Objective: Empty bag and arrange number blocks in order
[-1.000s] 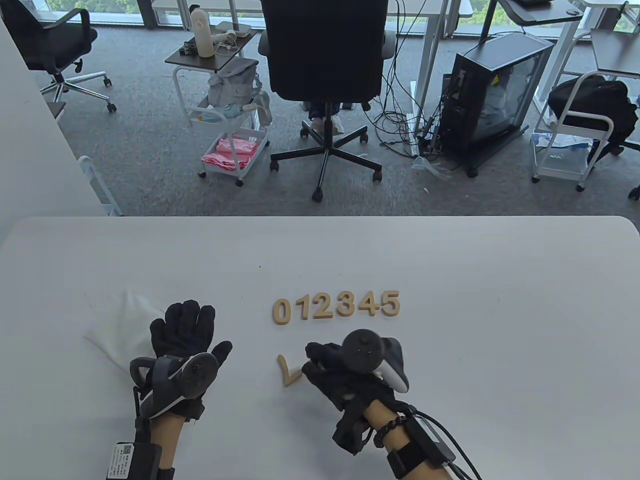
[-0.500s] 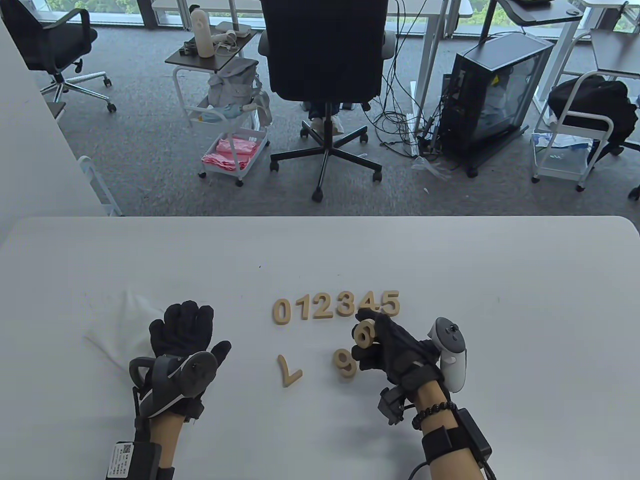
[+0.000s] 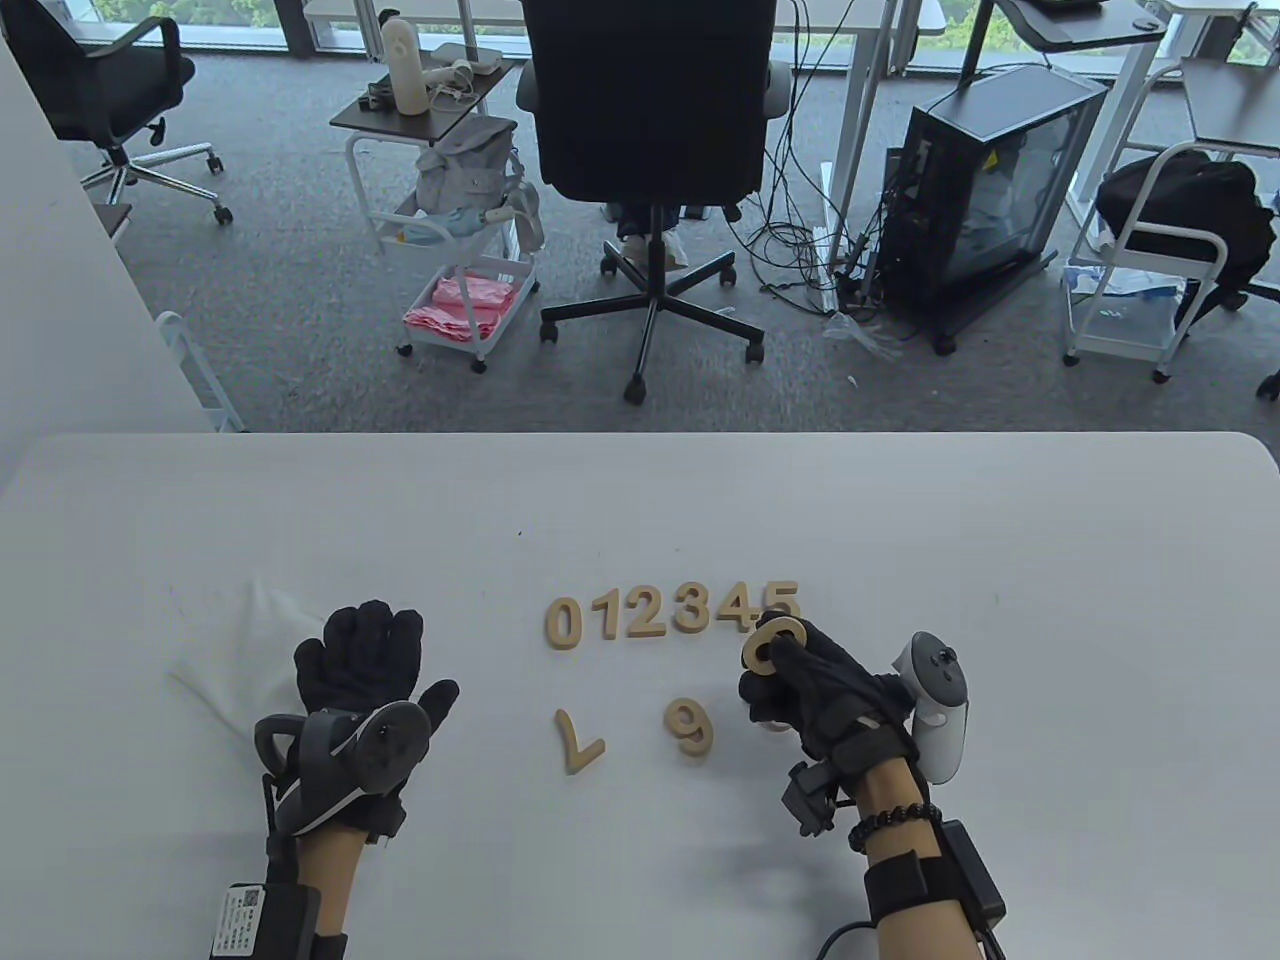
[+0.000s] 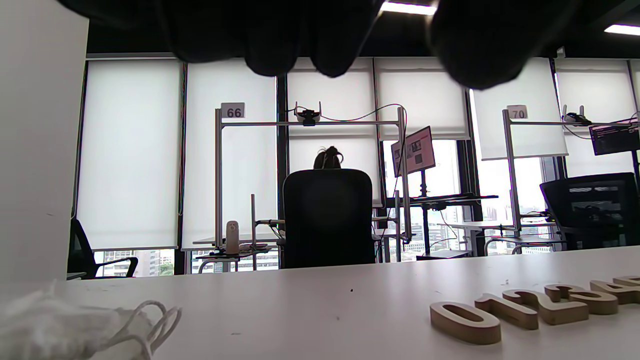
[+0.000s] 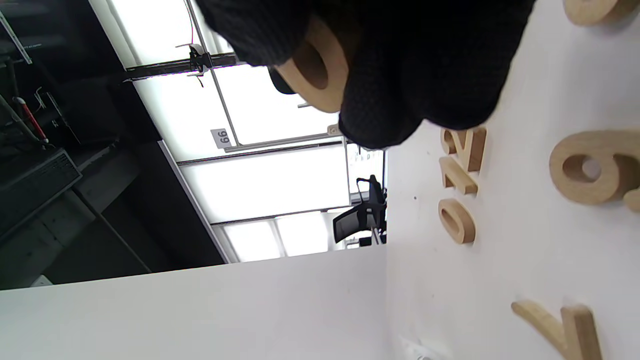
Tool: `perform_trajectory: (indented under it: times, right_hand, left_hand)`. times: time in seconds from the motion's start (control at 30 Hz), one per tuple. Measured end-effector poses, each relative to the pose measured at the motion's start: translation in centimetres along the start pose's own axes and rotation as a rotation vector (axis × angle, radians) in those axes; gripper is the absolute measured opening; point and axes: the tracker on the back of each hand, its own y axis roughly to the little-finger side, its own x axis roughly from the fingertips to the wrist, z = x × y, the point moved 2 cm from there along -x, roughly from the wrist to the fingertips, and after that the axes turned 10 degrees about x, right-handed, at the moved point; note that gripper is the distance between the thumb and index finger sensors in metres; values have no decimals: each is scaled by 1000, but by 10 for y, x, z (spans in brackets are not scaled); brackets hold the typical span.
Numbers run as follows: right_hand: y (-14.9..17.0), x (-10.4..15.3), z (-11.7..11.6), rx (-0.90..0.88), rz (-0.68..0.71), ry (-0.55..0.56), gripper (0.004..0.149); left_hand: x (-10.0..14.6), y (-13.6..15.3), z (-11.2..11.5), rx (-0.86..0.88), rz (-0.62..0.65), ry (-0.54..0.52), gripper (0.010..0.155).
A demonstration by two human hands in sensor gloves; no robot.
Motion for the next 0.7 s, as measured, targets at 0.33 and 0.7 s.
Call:
perform_trajectory:
  times: [0.33, 0.7]
  right_hand:
    - [-20, 14, 35, 381, -27, 377, 62]
    - [-21, -8, 81, 615, -204, 486, 58]
  left_hand:
    - [-1, -1, 0, -6, 9, -1, 77]
    - [1, 1, -6, -1, 3, -32, 77]
